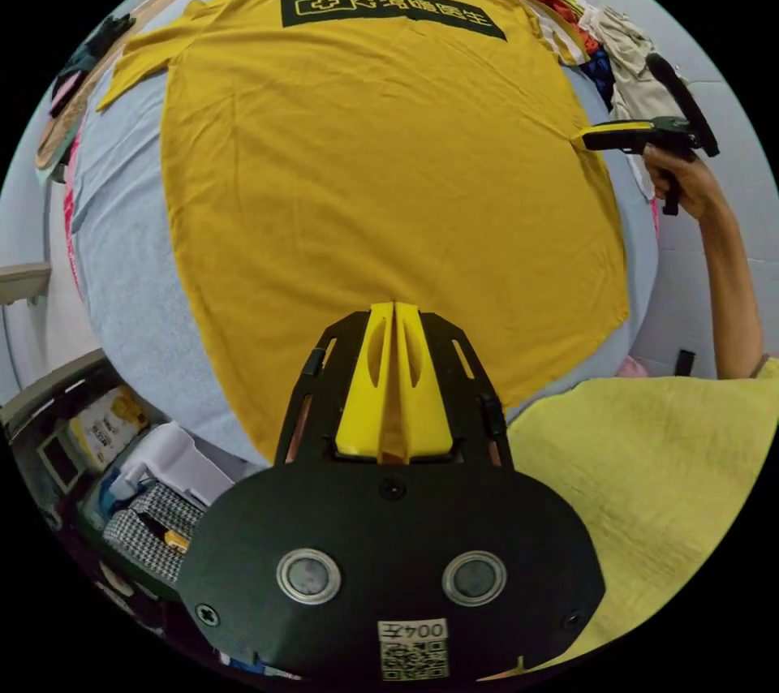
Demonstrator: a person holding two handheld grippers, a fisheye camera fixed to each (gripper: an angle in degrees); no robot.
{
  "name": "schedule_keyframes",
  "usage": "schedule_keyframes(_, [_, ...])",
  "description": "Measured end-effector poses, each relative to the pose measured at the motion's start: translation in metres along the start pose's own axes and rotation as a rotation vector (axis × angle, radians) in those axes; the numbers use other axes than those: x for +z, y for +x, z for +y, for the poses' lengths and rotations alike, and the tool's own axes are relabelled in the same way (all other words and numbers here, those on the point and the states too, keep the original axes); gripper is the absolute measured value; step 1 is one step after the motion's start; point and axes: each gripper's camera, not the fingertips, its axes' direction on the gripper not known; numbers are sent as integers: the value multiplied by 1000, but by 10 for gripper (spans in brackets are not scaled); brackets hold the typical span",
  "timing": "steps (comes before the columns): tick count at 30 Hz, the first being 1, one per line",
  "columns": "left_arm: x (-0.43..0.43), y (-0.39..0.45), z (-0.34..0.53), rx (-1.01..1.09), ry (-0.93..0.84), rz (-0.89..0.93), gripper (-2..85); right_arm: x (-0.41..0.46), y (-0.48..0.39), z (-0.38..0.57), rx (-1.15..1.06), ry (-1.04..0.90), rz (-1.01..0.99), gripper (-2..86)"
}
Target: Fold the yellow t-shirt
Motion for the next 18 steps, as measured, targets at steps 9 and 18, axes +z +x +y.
schedule_keyframes(9, [-105,-61,-107,173,219,141,115,-83,56,-49,-51,238,-157,107])
schedule_keyframes(18, [-203,-132,-272,290,344,-74,98,-145,140,-172,-81,486,-155,95])
